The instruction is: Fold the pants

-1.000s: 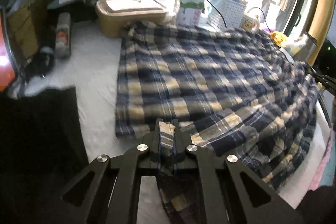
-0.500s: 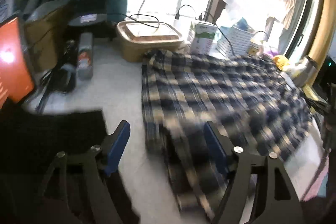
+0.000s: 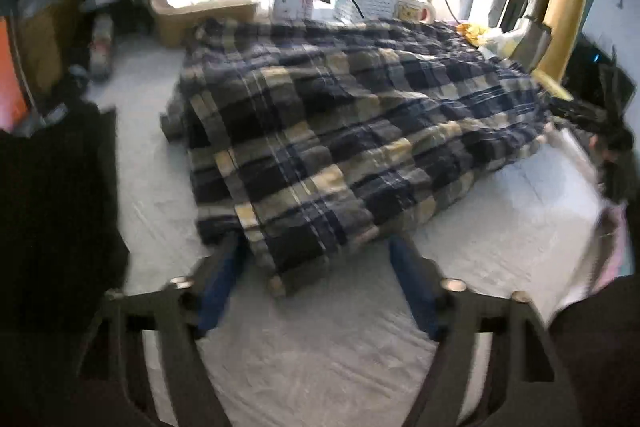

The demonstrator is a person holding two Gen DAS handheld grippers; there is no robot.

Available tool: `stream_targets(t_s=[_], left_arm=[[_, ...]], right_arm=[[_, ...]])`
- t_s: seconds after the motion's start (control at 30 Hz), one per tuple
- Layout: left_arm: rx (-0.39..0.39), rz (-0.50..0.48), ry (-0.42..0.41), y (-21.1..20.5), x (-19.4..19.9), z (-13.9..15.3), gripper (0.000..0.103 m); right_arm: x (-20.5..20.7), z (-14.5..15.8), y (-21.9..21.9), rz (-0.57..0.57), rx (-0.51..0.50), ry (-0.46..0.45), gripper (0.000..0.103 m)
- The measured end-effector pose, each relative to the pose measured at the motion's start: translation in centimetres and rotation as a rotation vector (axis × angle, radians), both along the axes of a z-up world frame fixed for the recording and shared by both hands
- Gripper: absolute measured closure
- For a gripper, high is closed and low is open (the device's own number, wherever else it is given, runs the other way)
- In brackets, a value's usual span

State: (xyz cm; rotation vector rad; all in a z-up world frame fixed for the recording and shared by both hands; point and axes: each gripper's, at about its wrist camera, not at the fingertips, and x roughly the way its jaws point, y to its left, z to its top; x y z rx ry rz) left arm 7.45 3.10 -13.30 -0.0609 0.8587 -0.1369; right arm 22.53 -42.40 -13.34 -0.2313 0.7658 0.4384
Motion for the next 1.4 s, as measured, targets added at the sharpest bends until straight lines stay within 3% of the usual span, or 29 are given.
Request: stream_targets(t_s=[0.03,0.07,0.1,0.13,0.27,0.4,0.57,0.67,0.73,0.87,0.97,1.07,1.17,1.23,1.3,1.4], left_arm=[[0.043,0.009,-0.001,-0.2,0.3,0.1,0.073],[0.038,0.009,0.006,0.2,0.4,0.1,0.095],[-0.018,0.003,0.027,0.9,0.7,0.4,0.1],[-0.046,0.006,0.021,1.4,0.6,0.7,0.1],[-0.088,-0.024,-0.05,2.5,-1.3,4.0,0.1],[-0.131,-0.049,-0.129,3.2,-3.7,8.9,0.1],[-0.167,-0.077,-0.156,3.9,-6.3,12.3,0.1],[-0.179,-0.108,-0.106,3.8,-7.8,12.0,0.1],[-0.196,-0.129,-0.023,3.6,-8.5,10.4,0.1],[-0.241,-0.179,0.136,2.3,-9.3,6.8,0.1],[-0.224,-0.24,0.24,0.6,-9.8,4.4,0.1],[-0.213,-0.266,0.325,0.1,-9.6,2.4,0.098],[-0.219,-0.25,0.343,1.0,-9.5,2.6,0.093],[-0.198,-0.215,0.318,2.8,-9.5,3.7,0.084],[-0.184,-0.169,0.279,4.7,-10.0,4.5,0.064],[-0.198,-0.083,0.191,7.6,-8.1,5.7,0.05]], right_arm=[[-0.2,-0.3,0.6,0.013,-0.012,-0.005,0.036],[-0.3,-0.5,1.0,0.019,-0.018,-0.008,0.053],[-0.4,-0.8,1.3,0.018,-0.034,-0.009,0.075],[-0.4,-0.9,1.7,0.007,-0.061,-0.018,0.079],[-1.4,0.6,2.0,-0.005,-0.065,-0.064,0.079],[-3.7,4.0,2.3,0.002,-0.073,-0.123,0.079],[-6.7,7.9,1.8,-0.013,-0.047,-0.151,0.079],[-8.4,8.6,1.6,-0.018,-0.054,-0.132,0.079],[-9.4,8.3,1.4,-0.025,-0.068,-0.12,0.079],[-10.4,5.9,-0.1,-0.066,-0.074,-0.054,0.079],[-10.5,3.6,-1.0,-0.095,-0.086,-0.002,0.079],[-10.4,1.2,-1.5,-0.114,-0.091,0.051,0.079],[-10.3,-0.2,-1.7,-0.114,-0.104,0.082,0.079],[-10.3,-0.5,-2.0,-0.119,-0.11,0.086,0.079],[-10.2,-0.3,-2.3,-0.125,-0.11,0.086,0.079],[-9.9,-0.4,-2.4,-0.119,-0.106,0.095,0.079]])
